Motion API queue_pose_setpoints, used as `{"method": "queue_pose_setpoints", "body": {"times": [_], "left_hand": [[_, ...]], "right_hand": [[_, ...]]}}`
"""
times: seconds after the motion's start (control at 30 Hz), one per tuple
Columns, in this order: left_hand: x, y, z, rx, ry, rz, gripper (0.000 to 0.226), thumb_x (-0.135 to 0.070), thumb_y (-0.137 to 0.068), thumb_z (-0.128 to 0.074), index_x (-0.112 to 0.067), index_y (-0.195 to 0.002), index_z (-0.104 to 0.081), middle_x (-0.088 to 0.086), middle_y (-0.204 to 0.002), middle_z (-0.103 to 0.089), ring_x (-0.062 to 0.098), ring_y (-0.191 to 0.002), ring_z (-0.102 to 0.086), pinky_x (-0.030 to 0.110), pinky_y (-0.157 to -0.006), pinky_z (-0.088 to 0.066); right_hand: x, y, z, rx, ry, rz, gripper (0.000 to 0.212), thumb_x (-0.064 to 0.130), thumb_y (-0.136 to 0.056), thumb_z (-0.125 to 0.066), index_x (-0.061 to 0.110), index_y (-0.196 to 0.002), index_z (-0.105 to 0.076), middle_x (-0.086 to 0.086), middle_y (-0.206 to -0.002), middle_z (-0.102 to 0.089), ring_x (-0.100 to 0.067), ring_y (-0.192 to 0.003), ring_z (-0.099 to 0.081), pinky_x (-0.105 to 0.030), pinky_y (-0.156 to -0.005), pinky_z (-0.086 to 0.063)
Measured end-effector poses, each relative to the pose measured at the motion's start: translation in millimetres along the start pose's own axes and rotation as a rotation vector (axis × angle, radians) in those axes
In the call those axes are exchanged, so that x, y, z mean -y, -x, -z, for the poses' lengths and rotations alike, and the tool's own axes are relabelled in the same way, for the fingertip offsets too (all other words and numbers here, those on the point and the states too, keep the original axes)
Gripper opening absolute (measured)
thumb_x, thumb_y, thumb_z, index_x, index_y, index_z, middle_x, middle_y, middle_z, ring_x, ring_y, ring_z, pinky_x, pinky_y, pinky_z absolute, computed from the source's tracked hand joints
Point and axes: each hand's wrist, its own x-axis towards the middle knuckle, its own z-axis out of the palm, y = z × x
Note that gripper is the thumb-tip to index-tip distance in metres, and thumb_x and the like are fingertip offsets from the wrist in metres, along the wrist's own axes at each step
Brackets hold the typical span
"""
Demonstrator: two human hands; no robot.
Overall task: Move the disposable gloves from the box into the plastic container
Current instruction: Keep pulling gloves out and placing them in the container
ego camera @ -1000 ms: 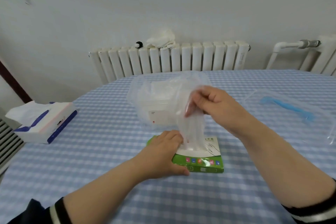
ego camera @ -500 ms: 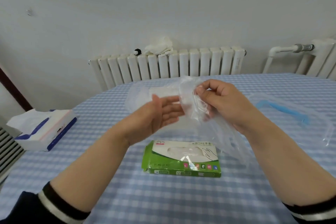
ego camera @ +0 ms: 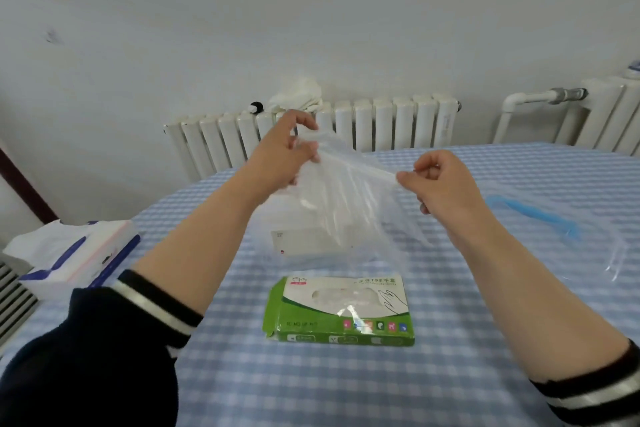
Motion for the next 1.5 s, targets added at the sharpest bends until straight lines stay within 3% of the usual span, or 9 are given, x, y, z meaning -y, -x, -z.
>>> {"method": "queue_pose_setpoints", "body": {"times": [0.17,0.4,0.5,0.7,0.83,1.03,1.23,1.33,1.5], "left_hand": [[33.0,-37.6,14.8,-0.227,-0.015,0.188,0.02,-0.008,-0.098,-0.047,-0.026,-0.096,-0.054,0.005,-0.09,-0.062,0.014,-0.053,-0.04,0.015,-0.039,-0.035],[65.0,-34.4,11.8,-0.108,-0.841,0.062,0.032,-0.009,-0.095,-0.047,-0.016,-0.125,-0.04,0.006,-0.075,-0.055,0.021,-0.063,-0.052,0.034,-0.055,-0.042],[61.5,-31.5,5.4,0.041,-1.034,0.067,0.036,-0.02,-0.095,-0.055,-0.016,-0.128,-0.041,0.006,-0.101,-0.057,0.022,-0.079,-0.054,0.034,-0.063,-0.044],[56.9,-27.3,1.2,0.08,-1.303,0.005,0.047,-0.038,-0.092,-0.064,-0.015,-0.13,-0.051,0.011,-0.133,-0.035,0.029,-0.113,-0.045,0.039,-0.085,-0.05],[40.6,-26.7,3.8,0.148,-1.284,-0.029,0.045,-0.039,-0.095,-0.059,-0.025,-0.136,-0.048,0.01,-0.136,-0.039,0.03,-0.124,-0.037,0.04,-0.096,-0.041],[31.0,-13.5,-4.9,0.485,-0.709,0.129,0.031,-0.032,-0.105,-0.038,-0.025,-0.127,-0.059,-0.012,-0.104,-0.064,0.01,-0.099,-0.058,0.026,-0.086,-0.039],[46.6,32.9,-14.5,-0.318,-0.524,-0.528,0.026,-0.025,-0.102,-0.045,-0.015,-0.107,-0.068,-0.016,-0.088,-0.059,-0.003,-0.076,-0.046,0.011,-0.07,-0.037],[53.8,76.9,-34.7,-0.092,-0.429,-0.622,0.032,-0.036,-0.098,-0.043,-0.016,-0.103,-0.068,-0.019,-0.086,-0.054,-0.003,-0.069,-0.044,0.007,-0.061,-0.033],[79.8,112.7,-49.6,0.317,-0.375,-0.248,0.075,-0.069,-0.07,-0.066,-0.035,-0.133,-0.045,-0.029,-0.113,-0.04,-0.013,-0.107,-0.043,0.006,-0.087,-0.034]], "right_hand": [[0.3,-2.1,5.0,-0.093,-0.021,0.042,0.02,0.019,-0.089,-0.067,0.027,-0.095,-0.05,0.006,-0.086,-0.055,-0.011,-0.073,-0.052,-0.029,-0.068,-0.044],[4.2,7.6,-7.3,0.039,0.093,0.159,0.02,0.022,-0.09,-0.066,0.025,-0.104,-0.052,0.006,-0.091,-0.062,-0.009,-0.071,-0.055,-0.025,-0.072,-0.048],[3.5,14.1,-12.4,0.102,0.171,0.213,0.019,0.024,-0.09,-0.066,0.03,-0.101,-0.052,0.011,-0.088,-0.06,0.001,-0.058,-0.05,-0.009,-0.06,-0.041],[4.5,25.9,-16.2,0.327,0.442,0.243,0.017,0.036,-0.09,-0.064,0.032,-0.104,-0.056,0.018,-0.095,-0.061,-0.004,-0.077,-0.056,-0.024,-0.074,-0.047],[7.3,32.4,-20.1,0.502,0.523,0.289,0.009,0.039,-0.089,-0.065,0.035,-0.095,-0.06,0.018,-0.091,-0.063,-0.004,-0.081,-0.058,-0.026,-0.076,-0.05],[-1.7,37.3,-28.2,0.772,0.599,0.233,0.013,0.041,-0.085,-0.07,0.04,-0.096,-0.064,0.019,-0.095,-0.064,-0.001,-0.086,-0.059,-0.022,-0.081,-0.049],[-20.8,41.0,-38.9,1.018,0.826,0.231,0.034,0.043,-0.084,-0.071,0.042,-0.116,-0.059,0.02,-0.124,-0.047,-0.001,-0.112,-0.047,-0.024,-0.097,-0.04],[-27.4,42.2,-42.4,1.026,0.766,0.178,0.037,0.04,-0.081,-0.075,0.041,-0.114,-0.059,0.02,-0.123,-0.048,-0.001,-0.112,-0.047,-0.024,-0.095,-0.041],[-34.9,37.0,-46.7,1.003,0.669,0.165,0.027,0.037,-0.076,-0.079,0.04,-0.098,-0.063,0.02,-0.117,-0.054,0.002,-0.103,-0.052,-0.024,-0.091,-0.044]]}}
